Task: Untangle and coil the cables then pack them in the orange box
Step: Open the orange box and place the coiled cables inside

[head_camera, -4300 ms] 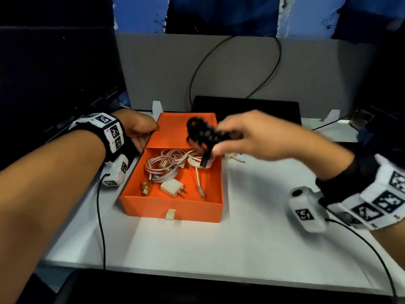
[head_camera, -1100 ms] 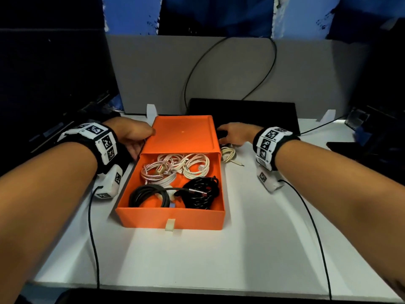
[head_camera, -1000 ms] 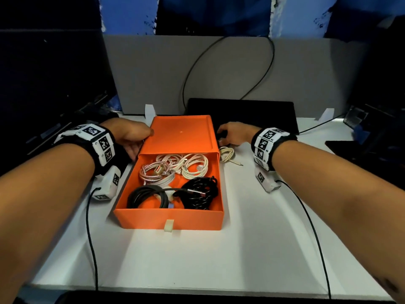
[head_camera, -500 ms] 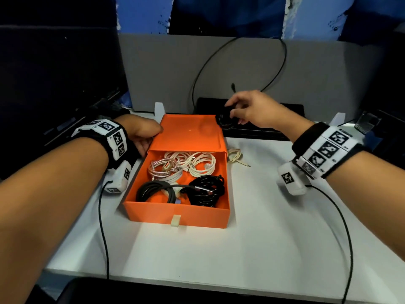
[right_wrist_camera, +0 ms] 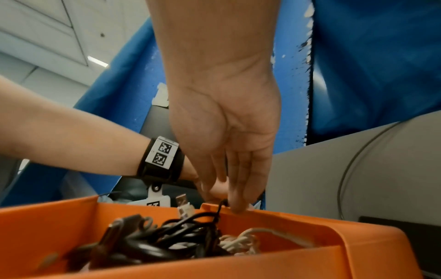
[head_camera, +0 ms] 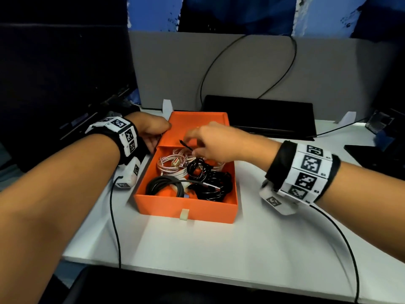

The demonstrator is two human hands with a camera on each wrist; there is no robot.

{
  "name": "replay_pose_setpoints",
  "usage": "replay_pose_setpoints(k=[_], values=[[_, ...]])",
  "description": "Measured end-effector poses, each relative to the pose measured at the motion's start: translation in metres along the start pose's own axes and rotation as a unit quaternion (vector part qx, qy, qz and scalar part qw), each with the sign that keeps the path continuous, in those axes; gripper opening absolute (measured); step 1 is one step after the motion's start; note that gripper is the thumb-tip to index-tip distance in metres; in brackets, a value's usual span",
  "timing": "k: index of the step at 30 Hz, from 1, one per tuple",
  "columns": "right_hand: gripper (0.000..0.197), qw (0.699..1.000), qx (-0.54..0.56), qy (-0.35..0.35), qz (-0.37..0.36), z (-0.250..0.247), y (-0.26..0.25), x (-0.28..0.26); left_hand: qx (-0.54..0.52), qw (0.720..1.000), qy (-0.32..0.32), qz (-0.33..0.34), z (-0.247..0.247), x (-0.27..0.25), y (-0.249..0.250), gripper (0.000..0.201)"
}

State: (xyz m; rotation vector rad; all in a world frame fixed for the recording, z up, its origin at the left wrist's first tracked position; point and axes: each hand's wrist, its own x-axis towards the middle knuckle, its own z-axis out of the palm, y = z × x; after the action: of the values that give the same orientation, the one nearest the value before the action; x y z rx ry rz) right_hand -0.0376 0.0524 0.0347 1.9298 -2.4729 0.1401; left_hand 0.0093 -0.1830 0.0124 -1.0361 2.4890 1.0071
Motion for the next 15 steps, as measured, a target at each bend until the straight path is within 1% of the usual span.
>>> replay_pose_setpoints(k=[1, 2, 3, 5, 7, 9, 10, 12, 14, 15], values=[[0.049, 0.999, 0.014, 0.033, 0.008, -0.001, 0.003, 0.001, -0.001, 1.0, -0.003, 0.003, 0.0, 0.0, 0.0, 0.056], [0.054, 0.998, 0.022, 0.046, 0.021, 0.0, 0.004, 0.002, -0.003, 1.0, -0.006, 0.004, 0.0, 0.0, 0.0, 0.056], [0.055, 0.998, 0.028, 0.042, 0.035, 0.003, 0.005, 0.003, -0.005, 1.0, -0.006, 0.004, 0.0, -0.001, 0.001, 0.055], [0.042, 0.999, 0.032, 0.01, 0.038, 0.013, 0.004, 0.007, -0.007, 1.0, -0.004, 0.003, 0.001, -0.002, 0.002, 0.054], [0.034, 1.0, 0.02, 0.0, 0.018, 0.022, 0.002, 0.008, -0.006, 1.0, -0.003, 0.001, 0.001, -0.002, 0.002, 0.054], [0.034, 1.0, 0.0, 0.011, -0.02, 0.027, 0.005, 0.006, -0.003, 1.0, -0.002, 0.0, 0.001, -0.002, 0.002, 0.053], [0.035, 0.999, -0.029, 0.006, -0.041, 0.029, 0.008, 0.005, -0.003, 1.0, 0.001, -0.001, 0.001, -0.002, 0.001, 0.052], [0.035, 0.996, -0.064, -0.025, -0.064, 0.031, 0.012, 0.002, -0.003, 1.0, 0.001, -0.003, 0.0, -0.001, 0.001, 0.05], [0.03, 0.994, -0.04, -0.063, -0.078, 0.026, 0.017, -0.004, -0.002, 1.0, -0.003, -0.002, 0.0, -0.001, 0.001, 0.05], [0.031, 0.993, -0.022, -0.092, -0.075, 0.021, 0.019, -0.008, -0.001, 1.0, -0.004, 0.0, 0.0, 0.0, 0.001, 0.05]])
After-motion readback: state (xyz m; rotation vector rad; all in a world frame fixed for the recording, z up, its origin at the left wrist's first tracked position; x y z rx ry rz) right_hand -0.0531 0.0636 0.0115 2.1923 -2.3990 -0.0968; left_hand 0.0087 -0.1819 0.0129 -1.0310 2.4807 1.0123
